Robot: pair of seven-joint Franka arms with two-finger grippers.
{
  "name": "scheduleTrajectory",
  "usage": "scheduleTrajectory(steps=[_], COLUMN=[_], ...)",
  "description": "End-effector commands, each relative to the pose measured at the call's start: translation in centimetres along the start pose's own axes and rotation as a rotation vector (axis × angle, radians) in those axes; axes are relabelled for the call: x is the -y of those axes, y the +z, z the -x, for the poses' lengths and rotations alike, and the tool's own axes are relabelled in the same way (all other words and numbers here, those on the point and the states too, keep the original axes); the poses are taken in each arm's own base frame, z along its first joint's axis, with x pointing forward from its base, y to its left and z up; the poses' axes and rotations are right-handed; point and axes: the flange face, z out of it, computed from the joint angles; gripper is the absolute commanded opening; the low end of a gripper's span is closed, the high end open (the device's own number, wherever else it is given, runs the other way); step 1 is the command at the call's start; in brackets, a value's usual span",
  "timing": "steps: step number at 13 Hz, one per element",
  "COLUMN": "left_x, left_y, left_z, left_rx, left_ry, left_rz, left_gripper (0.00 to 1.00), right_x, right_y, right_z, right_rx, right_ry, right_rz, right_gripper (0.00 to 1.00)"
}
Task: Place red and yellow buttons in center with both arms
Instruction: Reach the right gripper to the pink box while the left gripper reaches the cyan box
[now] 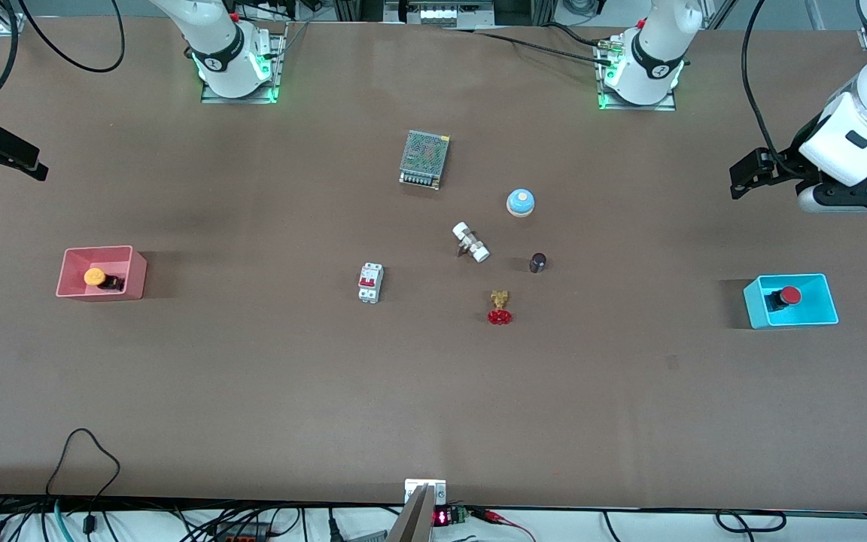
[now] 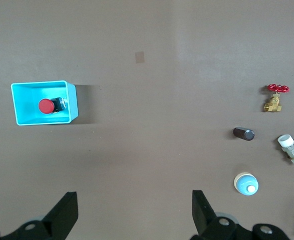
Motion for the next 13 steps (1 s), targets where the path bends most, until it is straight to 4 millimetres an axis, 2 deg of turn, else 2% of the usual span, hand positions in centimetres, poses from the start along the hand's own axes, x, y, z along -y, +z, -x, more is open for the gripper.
scheduleTrajectory(steps=[1,4,6,7,8,10,11,13], left_x=[0.4,0.3,0.2,0.2,-0.2,-0.3,-0.2,1.7], left_y=[-0.7,-0.7,-0.7,-0.4,0.3,1.5,2.4,3.9], left_z=[0.0,0.0,0.0,-0.1,-0.4,-0.7,-1.5,-2.8], left_rx=[0.005,0.005,0.003,0.01,0.027,0.063,0.079,0.127], left_ry=[0.0,0.0,0.002,-0.001,-0.009,-0.008,-0.011,-0.03], left_rz=[0.013,0.013,0.016,0.014,0.011,0.009,0.009,-0.003], left_gripper=[1.0,1.0,1.0,1.0,1.0,1.0,1.0,1.0], right_x=[-0.3,-0.6,-1.9,-2.8,-3.4,-5.4,-6.6,-9.0], right_y=[-0.5,0.1,2.5,4.2,5.1,8.5,10.5,15.3], right_z=[1.0,0.9,-0.4,-1.2,-1.6,-3.4,-4.2,-6.1], right_rx=[0.006,0.024,0.058,0.084,0.096,0.114,0.129,0.151], right_ry=[-0.014,-0.009,0.016,0.035,0.045,0.052,0.022,-0.003], right_rz=[0.007,0.006,0.009,0.011,0.012,0.016,0.017,0.02], right_gripper=[1.0,1.0,1.0,1.0,1.0,1.0,1.0,1.0])
